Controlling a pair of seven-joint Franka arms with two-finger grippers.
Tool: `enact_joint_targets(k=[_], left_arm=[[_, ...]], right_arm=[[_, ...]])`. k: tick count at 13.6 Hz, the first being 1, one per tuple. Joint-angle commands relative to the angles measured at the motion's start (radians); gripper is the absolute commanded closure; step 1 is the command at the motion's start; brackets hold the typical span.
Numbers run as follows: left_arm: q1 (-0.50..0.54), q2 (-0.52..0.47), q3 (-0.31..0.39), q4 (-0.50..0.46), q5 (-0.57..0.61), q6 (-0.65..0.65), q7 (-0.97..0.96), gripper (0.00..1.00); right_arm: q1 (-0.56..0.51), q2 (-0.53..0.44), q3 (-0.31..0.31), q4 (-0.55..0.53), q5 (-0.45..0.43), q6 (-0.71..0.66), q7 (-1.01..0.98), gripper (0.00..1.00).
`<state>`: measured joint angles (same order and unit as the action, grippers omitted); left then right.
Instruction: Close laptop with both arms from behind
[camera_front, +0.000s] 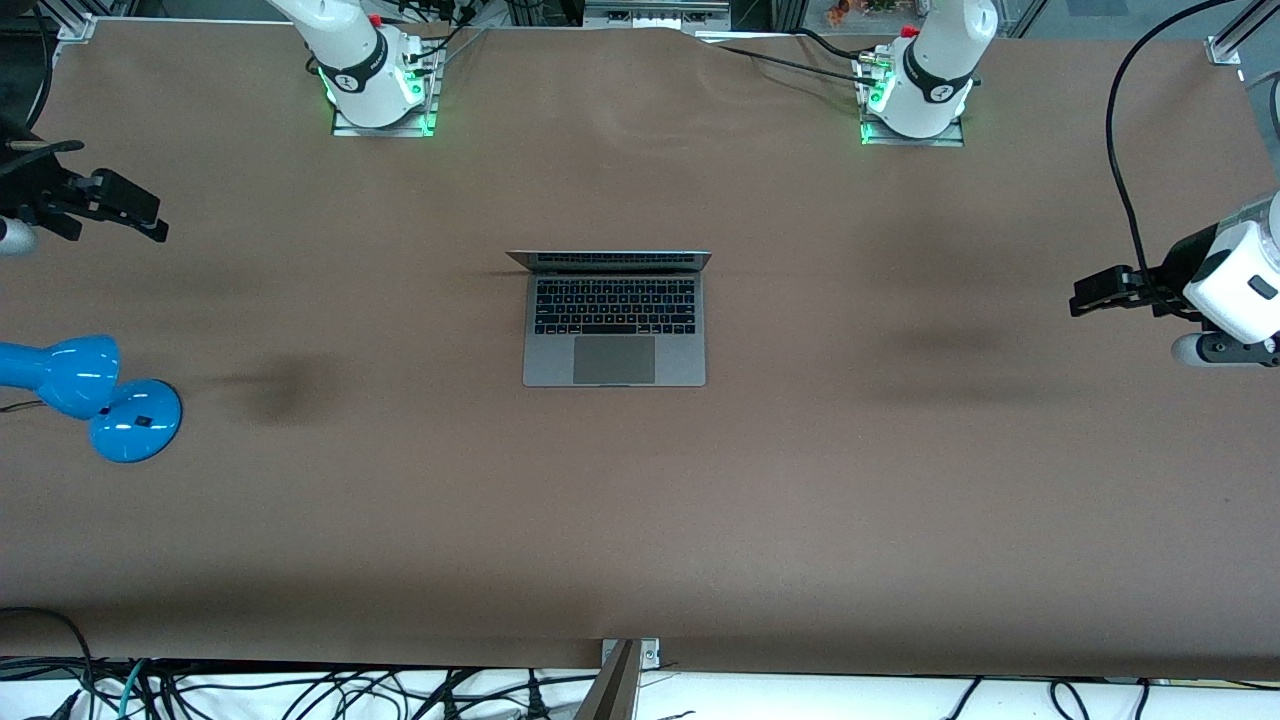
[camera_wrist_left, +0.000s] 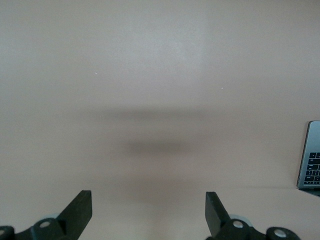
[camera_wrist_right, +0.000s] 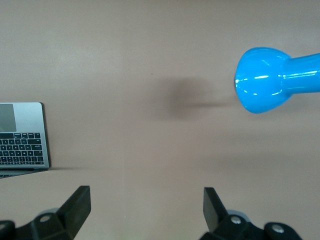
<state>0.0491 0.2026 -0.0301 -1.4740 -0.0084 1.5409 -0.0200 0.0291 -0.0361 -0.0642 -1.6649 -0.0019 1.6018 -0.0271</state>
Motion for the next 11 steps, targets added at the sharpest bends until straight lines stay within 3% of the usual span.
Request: enact_joint_targets(k=[1, 6, 11], left_arm=[[-0.005, -0.002, -0.002, 0.015, -0.013, -0.015, 0.008, 0.0], [-0.003, -0.055, -0.051, -0.052, -0.002, 0.013, -0.037, 0.0], [-0.003, -0.192, -0.059, -0.17, 0.002, 0.044, -0.038, 0.0]], right_arm=[[0.002, -0.007, 0.003, -0.001, 0.007, -0.003, 0.012, 0.0], [0.002, -0.007, 0.003, 0.001, 0.003, -0.002, 0.01, 0.0], [0.002, -0.007, 0.007, 0.001, 0.005, -0.002, 0.01, 0.0]])
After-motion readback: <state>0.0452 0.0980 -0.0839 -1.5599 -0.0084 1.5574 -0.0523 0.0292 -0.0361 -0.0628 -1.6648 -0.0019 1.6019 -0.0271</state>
